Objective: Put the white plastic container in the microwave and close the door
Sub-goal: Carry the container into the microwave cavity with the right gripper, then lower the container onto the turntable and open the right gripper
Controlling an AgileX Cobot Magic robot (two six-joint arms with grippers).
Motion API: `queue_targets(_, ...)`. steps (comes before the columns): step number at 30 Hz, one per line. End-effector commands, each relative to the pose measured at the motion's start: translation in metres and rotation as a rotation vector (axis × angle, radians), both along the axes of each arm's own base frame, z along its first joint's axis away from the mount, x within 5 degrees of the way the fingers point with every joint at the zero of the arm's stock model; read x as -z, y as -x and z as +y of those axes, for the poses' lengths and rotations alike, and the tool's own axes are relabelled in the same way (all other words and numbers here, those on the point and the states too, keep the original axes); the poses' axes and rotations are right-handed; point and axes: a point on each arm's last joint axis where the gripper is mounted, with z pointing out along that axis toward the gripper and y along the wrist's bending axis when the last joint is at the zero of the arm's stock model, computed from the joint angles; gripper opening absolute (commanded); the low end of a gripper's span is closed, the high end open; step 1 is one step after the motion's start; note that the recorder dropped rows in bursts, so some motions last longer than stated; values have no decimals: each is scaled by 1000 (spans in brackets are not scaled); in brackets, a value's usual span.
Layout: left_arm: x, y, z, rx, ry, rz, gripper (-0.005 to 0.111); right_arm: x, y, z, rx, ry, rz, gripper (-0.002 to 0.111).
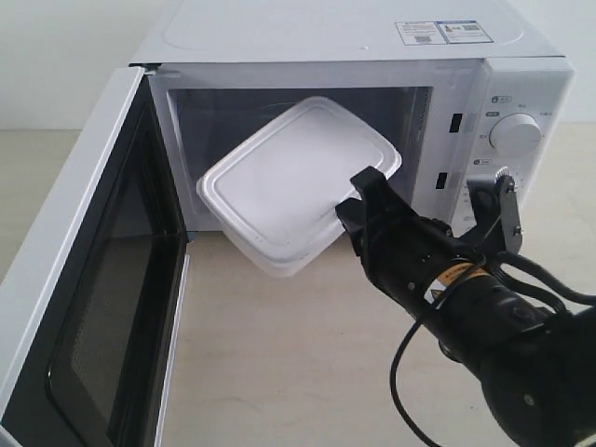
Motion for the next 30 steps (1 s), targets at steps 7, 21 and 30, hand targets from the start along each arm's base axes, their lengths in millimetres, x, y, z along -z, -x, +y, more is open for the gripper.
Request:
queue_targets(7, 0, 0, 0, -4, 1, -8, 4, -3, -19, 19, 127, -88, -19, 0)
queue_targets(21, 0, 0, 0, -4, 1, -8, 4, -7, -48, 40, 216, -57, -73, 0)
queue_targets(30, 0, 0, 0, -4, 1, -8, 4, 0, -69, 56, 236, -3, -82, 0)
